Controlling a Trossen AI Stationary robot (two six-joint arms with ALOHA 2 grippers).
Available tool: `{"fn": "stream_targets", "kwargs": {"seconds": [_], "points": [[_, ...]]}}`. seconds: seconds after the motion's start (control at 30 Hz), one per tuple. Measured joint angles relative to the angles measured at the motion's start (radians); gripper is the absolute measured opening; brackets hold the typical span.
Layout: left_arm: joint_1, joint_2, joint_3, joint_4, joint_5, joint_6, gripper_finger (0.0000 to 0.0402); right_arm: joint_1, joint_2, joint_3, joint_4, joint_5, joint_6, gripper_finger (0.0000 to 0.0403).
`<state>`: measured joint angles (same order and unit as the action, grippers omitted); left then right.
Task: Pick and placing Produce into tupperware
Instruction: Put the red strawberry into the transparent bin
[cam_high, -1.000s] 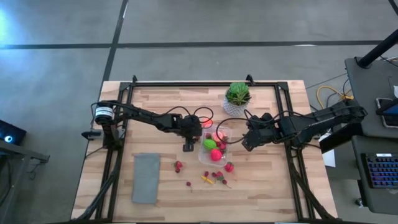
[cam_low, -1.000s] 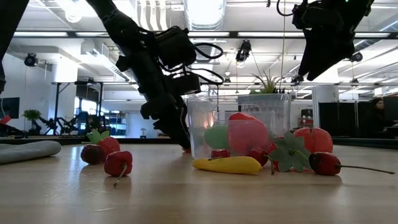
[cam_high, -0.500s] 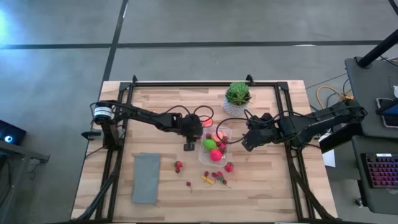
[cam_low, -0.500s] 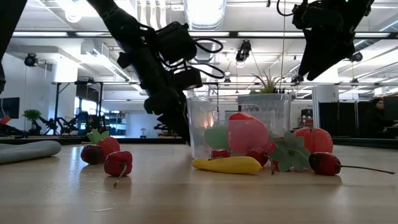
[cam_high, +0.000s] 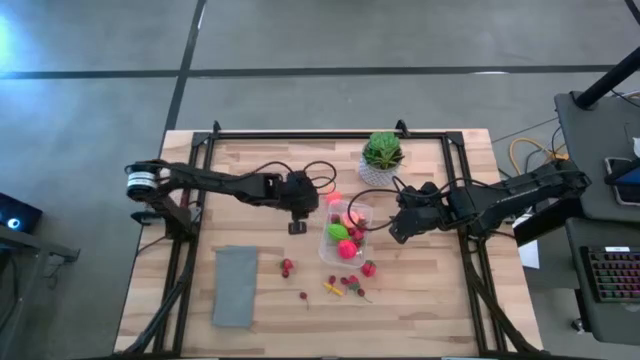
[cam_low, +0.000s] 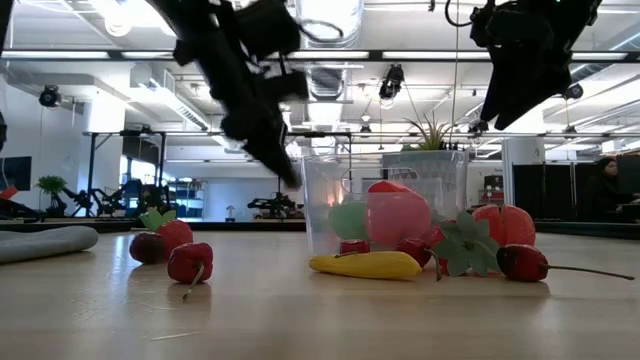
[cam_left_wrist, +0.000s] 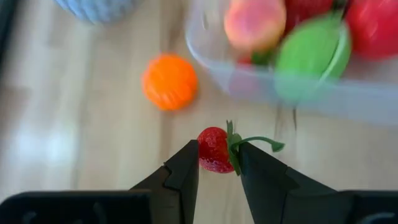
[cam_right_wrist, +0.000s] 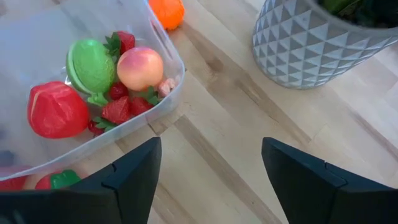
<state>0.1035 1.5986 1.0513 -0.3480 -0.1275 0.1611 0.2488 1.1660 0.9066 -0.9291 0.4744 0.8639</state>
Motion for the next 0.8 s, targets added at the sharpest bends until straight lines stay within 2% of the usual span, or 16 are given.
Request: {"fn": "stream_targets", "kwargs": {"seconds": [0.17, 0.3, 0.47, 0.63, 0.8], "points": [[-0.019, -0.119, 0.001, 0.071, -0.001, -0.048, 0.0094, 0.002, 0.0, 0.0, -0.007, -0.056, 0.0, 0.0265], [-0.037, -0.153, 0.002, 0.147, 0.043, -0.054, 0.0094, 0.004, 0.0, -0.003, -0.011, -0.104, 0.001, 0.0269], [-0.067, -0.08, 0.012, 0.17, 0.076, -0.183, 0.0094, 0.01, 0.0, -0.009, -0.009, -0.166, 0.018, 0.0271], [-0.113, 0.025, 0.077, 0.183, 0.092, -0.3, 0.0095, 0.035, 0.0, -0.013, -0.007, -0.172, 0.071, 0.0265], [-0.121, 0.08, 0.115, 0.158, 0.09, -0.406, 0.013, 0.078, 0.0, -0.016, -0.01, -0.172, 0.116, 0.0264]]}}
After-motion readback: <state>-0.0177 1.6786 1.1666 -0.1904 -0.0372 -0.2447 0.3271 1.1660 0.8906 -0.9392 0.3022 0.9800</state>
